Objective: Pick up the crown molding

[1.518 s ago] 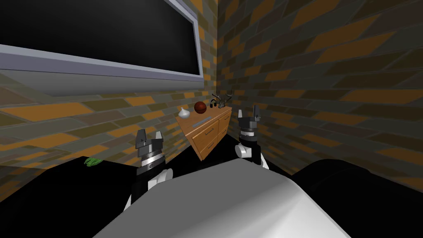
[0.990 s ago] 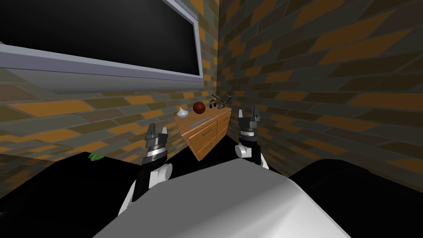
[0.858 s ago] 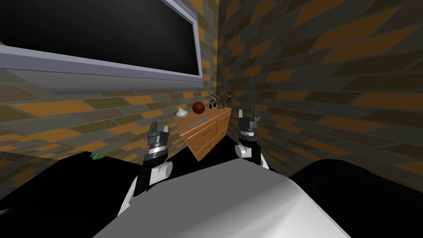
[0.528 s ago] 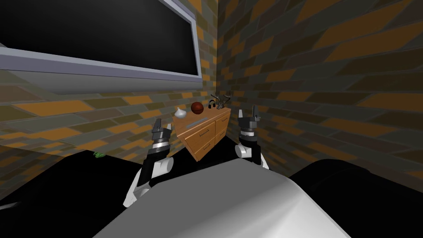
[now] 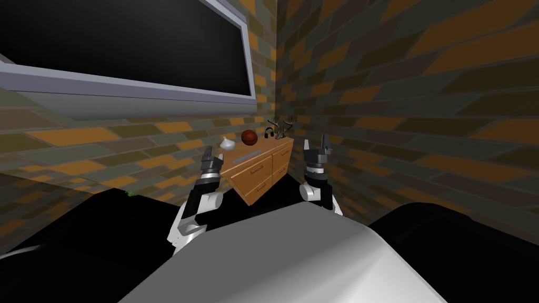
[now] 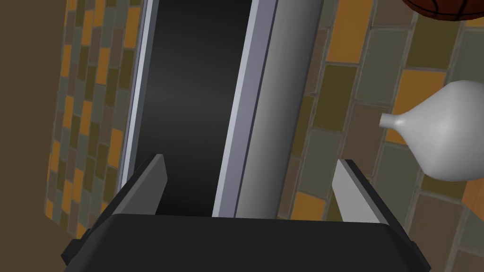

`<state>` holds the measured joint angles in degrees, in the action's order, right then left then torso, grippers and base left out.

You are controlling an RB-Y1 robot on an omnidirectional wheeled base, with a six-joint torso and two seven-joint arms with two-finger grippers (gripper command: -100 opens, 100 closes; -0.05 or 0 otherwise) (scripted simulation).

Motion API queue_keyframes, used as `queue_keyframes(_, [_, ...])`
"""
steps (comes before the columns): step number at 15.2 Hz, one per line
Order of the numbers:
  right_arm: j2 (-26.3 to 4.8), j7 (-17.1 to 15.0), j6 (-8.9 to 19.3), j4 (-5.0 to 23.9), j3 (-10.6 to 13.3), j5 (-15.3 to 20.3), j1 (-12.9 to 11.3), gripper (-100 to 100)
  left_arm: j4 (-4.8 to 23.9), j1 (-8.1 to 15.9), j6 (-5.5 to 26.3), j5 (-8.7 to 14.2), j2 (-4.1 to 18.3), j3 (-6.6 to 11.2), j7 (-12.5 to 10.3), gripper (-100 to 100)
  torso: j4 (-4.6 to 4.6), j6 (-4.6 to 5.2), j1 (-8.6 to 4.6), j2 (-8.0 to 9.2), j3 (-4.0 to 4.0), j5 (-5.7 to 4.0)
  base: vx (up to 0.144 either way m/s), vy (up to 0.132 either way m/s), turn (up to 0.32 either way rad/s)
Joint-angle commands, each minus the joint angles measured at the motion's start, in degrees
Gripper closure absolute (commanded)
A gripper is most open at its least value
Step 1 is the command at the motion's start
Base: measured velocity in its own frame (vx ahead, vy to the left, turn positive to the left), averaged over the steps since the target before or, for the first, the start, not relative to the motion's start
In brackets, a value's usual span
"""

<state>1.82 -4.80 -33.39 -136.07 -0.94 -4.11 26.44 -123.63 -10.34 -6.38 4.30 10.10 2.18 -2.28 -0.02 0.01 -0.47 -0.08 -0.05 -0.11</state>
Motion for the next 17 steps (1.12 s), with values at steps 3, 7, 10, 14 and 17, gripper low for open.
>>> queue_keyframes(3, [0.0, 0.0, 0.0, 0.0, 0.0, 0.0, 0.0, 0, 1.2, 3.79, 4.97, 0.42, 0.9, -0.15, -1.06, -100, 0.0, 0.0, -0.04, 0.01, 0.0, 0.0, -0.005, -0.107, 0.064])
queue_keyframes(7, [0.0, 0.0, 0.0, 0.0, 0.0, 0.0, 0.0, 0, 2.64, 7.1, 8.94, 0.89, 1.73, -0.29, -2.01, -100, 0.0, -0.01, 0.1, 0.02, 0.01, 0.03, -0.005, -0.072, 0.048])
queue_keyframes(10, [0.0, 0.0, 0.0, 0.0, 0.0, 0.0, 0.0, 0, 4.25, 10.46, 12.59, 1.45, 2.58, -0.47, -2.97, -100, 0.0, -0.01, 0.01, -0.01, 0.0, 0.01, -0.001, -0.104, 0.066])
queue_keyframes(14, [0.0, 0.0, 0.0, 0.0, 0.0, 0.0, 0.0, 0, 6.01, 13.86, 16.86, 2.11, 3.45, -0.68, -3.94, -100, 0.0, -0.01, 0.09, 0.01, 0.0, 0.03, -0.007, -0.076, 0.052])
queue_keyframes(17, [0.0, 0.0, 0.0, 0.0, -0.01, 0.0, 0.0, 0, 7.92, 17.26, 19.89, 2.84, 4.36, -0.92, -4.93, -100, 0.0, -0.01, 0.2, -0.01, -0.01, 0.05, -0.001, -0.061, 0.053])
